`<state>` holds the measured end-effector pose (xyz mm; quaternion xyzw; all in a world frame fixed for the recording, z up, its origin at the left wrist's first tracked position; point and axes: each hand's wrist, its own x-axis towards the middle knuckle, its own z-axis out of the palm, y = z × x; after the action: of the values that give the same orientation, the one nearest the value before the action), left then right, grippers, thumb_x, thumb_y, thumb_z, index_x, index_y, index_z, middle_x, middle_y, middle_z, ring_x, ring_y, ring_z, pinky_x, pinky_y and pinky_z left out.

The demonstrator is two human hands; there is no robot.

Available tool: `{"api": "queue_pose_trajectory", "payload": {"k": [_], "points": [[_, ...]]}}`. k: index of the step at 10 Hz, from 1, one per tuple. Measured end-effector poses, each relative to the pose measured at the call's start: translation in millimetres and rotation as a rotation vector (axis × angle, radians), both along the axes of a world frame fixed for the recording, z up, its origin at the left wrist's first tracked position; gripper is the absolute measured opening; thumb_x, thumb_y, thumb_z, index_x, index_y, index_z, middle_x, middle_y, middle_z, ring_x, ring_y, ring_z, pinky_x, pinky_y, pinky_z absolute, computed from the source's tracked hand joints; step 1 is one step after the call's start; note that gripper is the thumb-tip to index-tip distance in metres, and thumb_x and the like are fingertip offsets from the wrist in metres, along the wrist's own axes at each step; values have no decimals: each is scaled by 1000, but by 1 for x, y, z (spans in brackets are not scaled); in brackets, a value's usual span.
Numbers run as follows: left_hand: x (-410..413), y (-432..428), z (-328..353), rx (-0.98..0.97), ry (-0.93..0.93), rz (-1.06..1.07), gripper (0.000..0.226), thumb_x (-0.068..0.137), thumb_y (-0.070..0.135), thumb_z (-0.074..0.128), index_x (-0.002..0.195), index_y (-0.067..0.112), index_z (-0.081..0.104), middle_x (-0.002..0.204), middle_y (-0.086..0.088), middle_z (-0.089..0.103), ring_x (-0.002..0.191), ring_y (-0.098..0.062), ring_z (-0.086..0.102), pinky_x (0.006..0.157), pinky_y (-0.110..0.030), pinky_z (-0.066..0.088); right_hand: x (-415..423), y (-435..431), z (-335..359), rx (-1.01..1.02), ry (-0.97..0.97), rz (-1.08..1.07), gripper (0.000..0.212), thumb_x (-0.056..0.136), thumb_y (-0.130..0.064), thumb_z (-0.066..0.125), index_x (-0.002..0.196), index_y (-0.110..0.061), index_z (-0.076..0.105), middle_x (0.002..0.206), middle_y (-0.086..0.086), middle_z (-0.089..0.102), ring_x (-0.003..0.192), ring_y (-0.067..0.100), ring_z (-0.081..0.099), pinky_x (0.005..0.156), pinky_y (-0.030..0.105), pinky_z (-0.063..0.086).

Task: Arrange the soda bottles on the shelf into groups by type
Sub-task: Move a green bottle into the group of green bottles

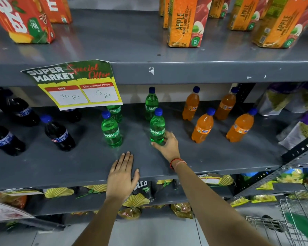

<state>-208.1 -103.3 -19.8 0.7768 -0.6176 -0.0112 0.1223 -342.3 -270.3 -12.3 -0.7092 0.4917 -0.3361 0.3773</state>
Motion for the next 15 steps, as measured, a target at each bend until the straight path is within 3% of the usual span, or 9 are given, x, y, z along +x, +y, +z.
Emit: {"api": "queue_pose_trajectory", "payload": {"k": [1,2,6,9,11,12,13,14,15], "points": [[1,0,-1,-6,-5,0,58,90,39,30,130,1,48,138,-15,51,129,-28,45,105,-44,38,1,0,0,-11,0,-8,48,67,-17,81,110,-8,63,109,16,66,109,30,57,101,19,33],[1,1,-2,-4,-4,0,58,90,39,30,131,2,48,139,-14,50,130,-27,45,106,-44,37,0,5,2,-36,-7,10,42,66,-17,81,104,-7,65,104,16,65,99,29,61,92,42,50],[1,2,-1,4,17,-2,60,91,40,28,132,2,47,139,-15,50,130,-28,44,106,-45,37,-1,5,4,14,7,74,42,67,-21,81,106,-12,66,107,11,66,100,25,62,92,37,50],[1,2,-1,26,10,9,64,91,45,20,138,5,39,146,-11,41,136,-24,35,111,-42,28,-9,-5,9,188,-25,188,48,74,-9,77,119,-10,59,122,9,65,111,18,59,93,19,39],[1,2,2,29,20,7,64,90,44,22,135,3,44,143,-12,45,134,-26,38,108,-44,32,-12,-1,9,198,-73,193,60,71,-11,80,124,-9,53,113,-4,59,108,10,53,85,1,39],[-2,1,3,22,28,26,65,89,45,22,133,3,46,142,-12,46,134,-26,38,109,-44,32,-24,9,3,144,-141,40,64,71,-14,81,127,-5,52,121,3,58,111,16,55,93,24,47],[-5,-1,4,1,39,55,66,88,45,21,131,3,49,141,-12,47,134,-26,39,109,-44,31,-49,23,-5,-115,-244,-380,38,71,-19,82,103,-11,63,105,8,60,100,29,59,77,29,48],[-8,-4,3,-12,50,80,64,88,43,24,127,2,53,138,-13,51,131,-27,43,107,-45,34,-71,23,-5,-166,-298,-733,52,66,-22,84,108,-7,57,111,19,52,107,36,49,86,35,40],[-9,-4,1,-17,58,86,61,88,41,27,125,1,55,135,-14,53,129,-28,45,105,-47,37,-81,8,2,-24,-263,-752,77,65,-27,85,127,-4,44,125,23,43,120,37,40,98,47,41]]}}
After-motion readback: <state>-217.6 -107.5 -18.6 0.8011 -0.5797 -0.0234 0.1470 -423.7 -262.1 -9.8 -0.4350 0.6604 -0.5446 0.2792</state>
